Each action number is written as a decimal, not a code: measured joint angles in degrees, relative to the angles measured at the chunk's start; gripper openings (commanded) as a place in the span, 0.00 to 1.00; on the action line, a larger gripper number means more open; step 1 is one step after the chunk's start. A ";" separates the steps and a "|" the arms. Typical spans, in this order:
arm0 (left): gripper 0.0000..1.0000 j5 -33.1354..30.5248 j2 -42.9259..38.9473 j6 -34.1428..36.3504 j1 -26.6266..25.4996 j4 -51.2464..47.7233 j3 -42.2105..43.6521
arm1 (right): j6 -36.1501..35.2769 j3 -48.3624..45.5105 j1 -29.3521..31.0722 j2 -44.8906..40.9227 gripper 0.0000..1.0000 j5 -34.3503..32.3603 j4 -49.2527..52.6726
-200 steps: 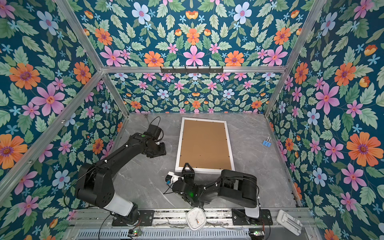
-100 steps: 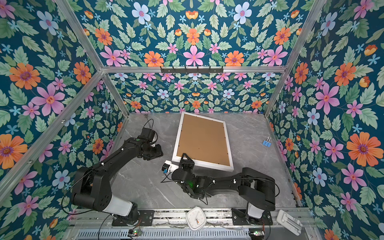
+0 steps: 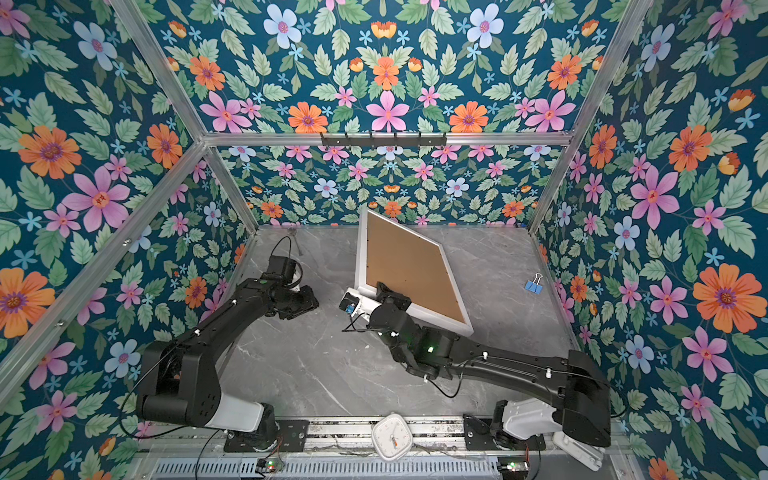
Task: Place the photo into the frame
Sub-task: 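Lift the frame's near corner with the right gripper, tipping it upright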
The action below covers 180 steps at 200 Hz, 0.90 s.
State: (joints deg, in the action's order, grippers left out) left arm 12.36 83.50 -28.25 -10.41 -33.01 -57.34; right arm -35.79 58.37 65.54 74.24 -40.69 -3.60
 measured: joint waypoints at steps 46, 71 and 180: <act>0.53 2.82 -0.57 -0.66 2.95 3.93 0.55 | 4.00 1.88 -3.32 -5.07 0.00 7.67 5.51; 0.53 4.66 -0.52 -1.66 4.37 6.91 0.76 | 4.46 1.77 -3.98 -7.21 0.00 11.26 6.99; 0.67 9.97 -3.04 -4.70 12.59 18.08 4.61 | 13.05 4.26 -9.49 -12.00 0.00 30.82 9.92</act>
State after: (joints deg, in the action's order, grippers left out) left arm 22.33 80.47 -32.95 2.17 -14.94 -52.73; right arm -22.74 62.63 56.05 62.24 -9.87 6.33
